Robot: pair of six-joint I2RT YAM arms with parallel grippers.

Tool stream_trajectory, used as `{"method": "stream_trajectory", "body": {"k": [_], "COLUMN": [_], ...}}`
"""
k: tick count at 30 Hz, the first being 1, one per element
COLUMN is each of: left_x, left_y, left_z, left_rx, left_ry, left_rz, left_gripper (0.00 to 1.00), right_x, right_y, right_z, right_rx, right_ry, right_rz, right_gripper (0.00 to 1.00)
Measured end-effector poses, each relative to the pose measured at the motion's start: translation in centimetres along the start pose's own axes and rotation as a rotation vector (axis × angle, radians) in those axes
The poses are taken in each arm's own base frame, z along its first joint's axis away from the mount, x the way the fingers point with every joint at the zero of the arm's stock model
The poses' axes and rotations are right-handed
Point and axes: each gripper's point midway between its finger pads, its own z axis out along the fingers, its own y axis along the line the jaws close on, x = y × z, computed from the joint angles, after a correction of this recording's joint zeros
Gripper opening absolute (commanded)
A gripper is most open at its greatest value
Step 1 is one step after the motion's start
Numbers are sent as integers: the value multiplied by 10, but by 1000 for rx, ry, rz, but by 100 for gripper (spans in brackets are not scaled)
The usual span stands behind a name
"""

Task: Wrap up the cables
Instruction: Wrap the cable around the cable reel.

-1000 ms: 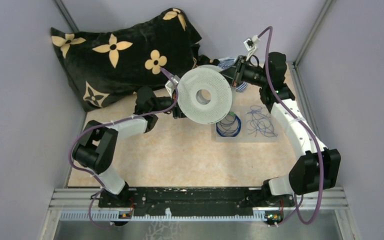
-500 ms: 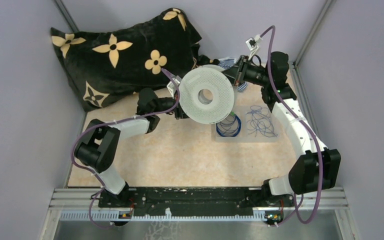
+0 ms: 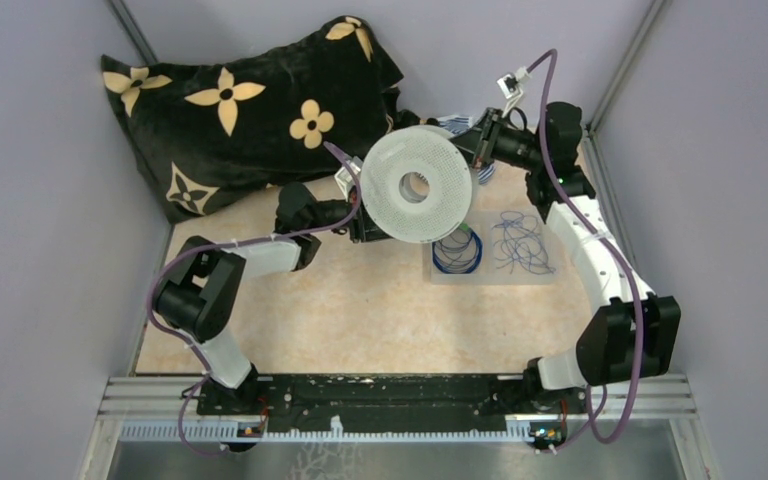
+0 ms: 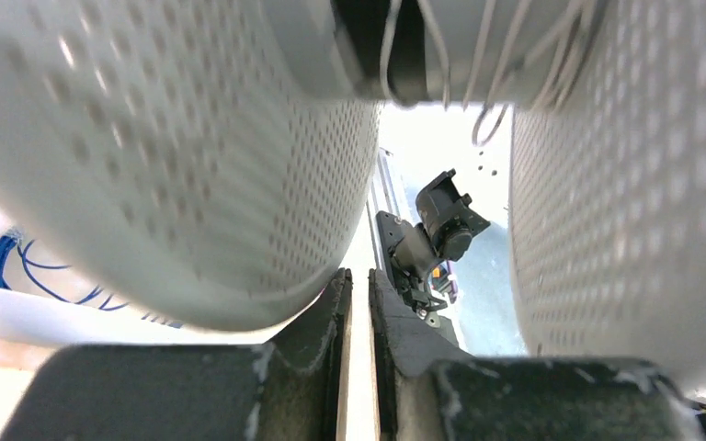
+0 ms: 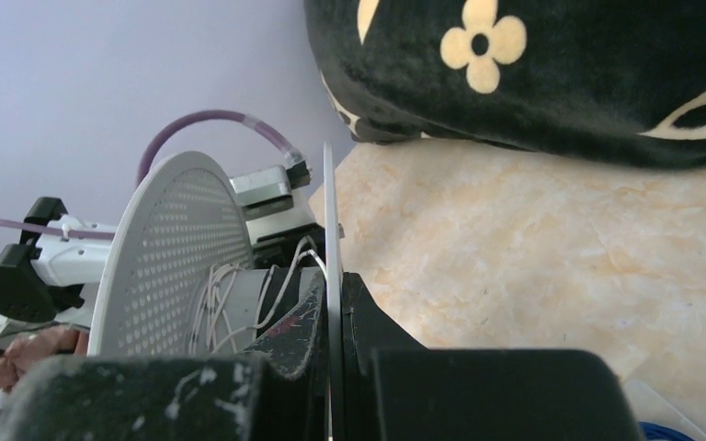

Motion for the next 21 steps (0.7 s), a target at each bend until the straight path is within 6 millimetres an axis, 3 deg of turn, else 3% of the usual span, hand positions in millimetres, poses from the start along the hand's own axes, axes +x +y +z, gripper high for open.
{"method": "stream_trajectory", "body": {"k": [10,21], "left_x": [7,24], "left_y": [-3,15], "left_z": [1,-12], "left_rx": [16,-45], "left_ry": [2,13], "left_rz": [9,43], "left_gripper": [19,35], "right_x": [-30,-45], "right_y": [-21,-31], "right_z": [-9,-22], "right_rx": [96,121], "right_ry": [-120,-169], "right_rz": [7,21], "right_gripper": [0,0]}}
